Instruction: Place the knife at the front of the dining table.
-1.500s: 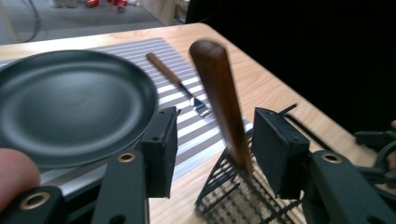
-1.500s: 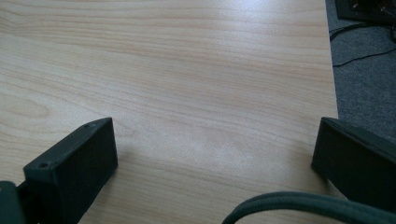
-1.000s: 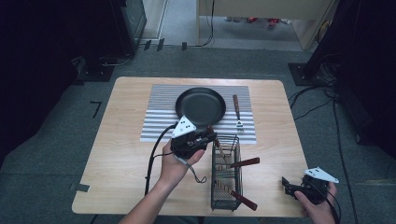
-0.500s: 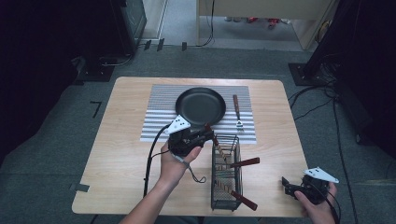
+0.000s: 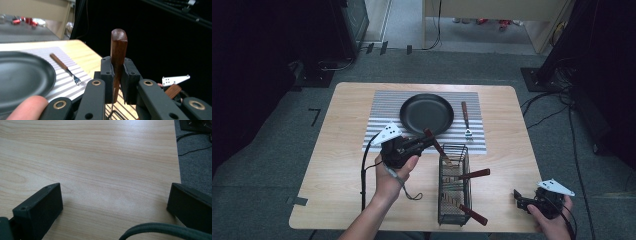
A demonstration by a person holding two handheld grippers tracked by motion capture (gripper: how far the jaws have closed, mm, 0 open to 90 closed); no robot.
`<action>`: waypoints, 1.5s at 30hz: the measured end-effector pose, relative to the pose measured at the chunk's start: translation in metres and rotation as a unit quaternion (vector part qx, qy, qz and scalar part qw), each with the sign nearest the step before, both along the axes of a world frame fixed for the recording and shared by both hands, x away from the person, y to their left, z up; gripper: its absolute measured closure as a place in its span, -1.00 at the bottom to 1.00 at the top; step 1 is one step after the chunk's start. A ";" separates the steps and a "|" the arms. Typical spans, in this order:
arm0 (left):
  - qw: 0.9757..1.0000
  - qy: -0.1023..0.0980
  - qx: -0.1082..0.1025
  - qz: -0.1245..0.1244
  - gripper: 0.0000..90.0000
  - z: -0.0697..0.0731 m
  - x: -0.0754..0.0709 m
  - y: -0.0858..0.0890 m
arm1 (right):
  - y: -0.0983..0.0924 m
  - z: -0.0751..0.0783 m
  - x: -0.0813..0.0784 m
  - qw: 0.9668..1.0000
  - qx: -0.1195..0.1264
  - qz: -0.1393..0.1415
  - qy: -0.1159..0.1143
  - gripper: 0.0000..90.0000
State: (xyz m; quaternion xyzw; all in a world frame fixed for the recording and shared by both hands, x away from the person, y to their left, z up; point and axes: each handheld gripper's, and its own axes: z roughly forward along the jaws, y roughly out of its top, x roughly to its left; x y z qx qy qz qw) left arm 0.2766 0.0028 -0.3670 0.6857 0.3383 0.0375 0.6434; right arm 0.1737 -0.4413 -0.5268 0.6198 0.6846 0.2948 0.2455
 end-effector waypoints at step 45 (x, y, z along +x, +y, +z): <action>0.946 0.005 0.159 0.284 0.83 -0.030 0.044 0.100 | 0.000 0.000 0.000 1.000 0.000 0.000 0.000 -1.00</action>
